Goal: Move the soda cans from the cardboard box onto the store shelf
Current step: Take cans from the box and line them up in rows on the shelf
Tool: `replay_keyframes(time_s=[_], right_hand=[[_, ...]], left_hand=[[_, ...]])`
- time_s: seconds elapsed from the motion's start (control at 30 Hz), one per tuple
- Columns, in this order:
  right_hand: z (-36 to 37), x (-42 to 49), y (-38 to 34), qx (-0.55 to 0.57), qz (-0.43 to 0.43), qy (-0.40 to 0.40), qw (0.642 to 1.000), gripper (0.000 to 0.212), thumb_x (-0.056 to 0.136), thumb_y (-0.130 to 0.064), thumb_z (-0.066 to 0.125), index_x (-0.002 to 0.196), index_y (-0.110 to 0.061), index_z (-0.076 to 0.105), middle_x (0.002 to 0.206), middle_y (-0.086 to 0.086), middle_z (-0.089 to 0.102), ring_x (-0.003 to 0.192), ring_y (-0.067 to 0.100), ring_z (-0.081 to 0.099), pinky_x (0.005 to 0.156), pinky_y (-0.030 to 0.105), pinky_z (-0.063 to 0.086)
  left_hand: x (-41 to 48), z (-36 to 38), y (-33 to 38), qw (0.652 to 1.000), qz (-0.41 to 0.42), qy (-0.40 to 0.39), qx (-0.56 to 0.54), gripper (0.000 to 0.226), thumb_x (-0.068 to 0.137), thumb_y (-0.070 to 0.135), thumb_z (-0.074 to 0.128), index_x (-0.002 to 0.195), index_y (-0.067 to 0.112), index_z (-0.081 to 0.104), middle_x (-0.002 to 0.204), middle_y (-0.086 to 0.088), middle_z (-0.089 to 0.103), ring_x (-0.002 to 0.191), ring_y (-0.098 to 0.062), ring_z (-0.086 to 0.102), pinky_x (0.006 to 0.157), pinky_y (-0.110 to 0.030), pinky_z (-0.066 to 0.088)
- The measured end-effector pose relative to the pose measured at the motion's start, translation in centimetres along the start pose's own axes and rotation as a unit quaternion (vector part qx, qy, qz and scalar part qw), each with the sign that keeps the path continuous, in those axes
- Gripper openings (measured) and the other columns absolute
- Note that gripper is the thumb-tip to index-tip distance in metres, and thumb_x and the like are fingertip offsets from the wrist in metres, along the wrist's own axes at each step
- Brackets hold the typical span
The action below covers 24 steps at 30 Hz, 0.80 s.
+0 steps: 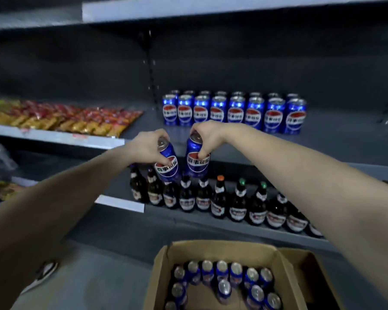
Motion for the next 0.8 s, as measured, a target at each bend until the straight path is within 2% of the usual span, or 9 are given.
replay_keyframes(time_s=[0.1,0.2,0.37,0.57,0.77,0.8], right_hand=[[-3.6,1.0,0.0,-0.002,0.007,0.037,0.999,0.070,0.070,-0.023,0.080,0.129,-0.012,0.044,0.119,0.004,0.056,0.094,0.018,0.053,0.077,0.029,0.047],[-6.2,2.6,-0.1,-0.029,0.023,0.063,0.997,0.068,0.071,-0.023,0.077,0.130,-0.013,0.045,0.112,0.004,0.058,0.083,0.016,0.055,0.069,0.027,0.048],[-7.7,7.5,0.2,-0.017,0.071,0.071,0.995,0.078,0.070,-0.025,0.078,0.138,-0.017,0.040,0.127,0.001,0.054,0.110,0.021,0.055,0.081,0.028,0.047],[-6.4,13.3,0.6,-0.020,0.107,0.059,0.992,0.071,0.069,-0.026,0.079,0.131,-0.016,0.046,0.121,0.002,0.048,0.105,0.021,0.053,0.082,0.031,0.051],[-3.9,16.8,0.7,-0.015,0.122,0.056,0.991,0.069,0.071,-0.021,0.078,0.132,-0.017,0.045,0.122,0.006,0.040,0.100,0.022,0.052,0.074,0.033,0.053],[-3.7,17.2,0.8,-0.012,0.122,0.060,0.991,0.070,0.072,-0.020,0.078,0.133,-0.018,0.045,0.123,0.005,0.040,0.103,0.023,0.052,0.077,0.034,0.054]], left_hand=[[3.0,-4.7,0.4,0.999,0.021,0.025,0.009,0.055,0.070,0.025,0.080,0.117,0.021,0.053,0.102,0.004,0.057,0.092,-0.013,0.052,0.074,-0.022,0.038],[5.8,-7.6,0.2,0.998,0.049,0.035,0.020,0.057,0.071,0.026,0.079,0.120,0.023,0.051,0.104,0.003,0.057,0.093,-0.015,0.052,0.073,-0.022,0.037],[11.3,-9.1,-2.1,0.992,0.099,-0.006,0.079,0.062,0.070,0.025,0.080,0.124,0.021,0.050,0.118,-0.002,0.059,0.099,-0.016,0.053,0.076,-0.021,0.040],[17.5,-7.1,-5.2,0.986,0.140,-0.039,0.087,0.063,0.068,0.024,0.080,0.124,0.021,0.051,0.118,-0.002,0.059,0.095,-0.014,0.051,0.076,-0.022,0.042],[21.5,-4.3,-7.4,0.978,0.184,-0.059,0.074,0.067,0.067,0.025,0.080,0.128,0.022,0.051,0.124,0.000,0.058,0.112,-0.019,0.053,0.089,-0.029,0.047],[22.1,-4.0,-7.8,0.978,0.188,-0.056,0.064,0.067,0.067,0.025,0.080,0.128,0.022,0.051,0.125,0.001,0.057,0.114,-0.019,0.053,0.091,-0.028,0.046]])
Point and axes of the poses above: each hand's wrist, its own x-axis towards the middle knuckle, its own z-axis out of the palm, y = z × x, the point moved 3 cm from there along x, towards the middle knuckle
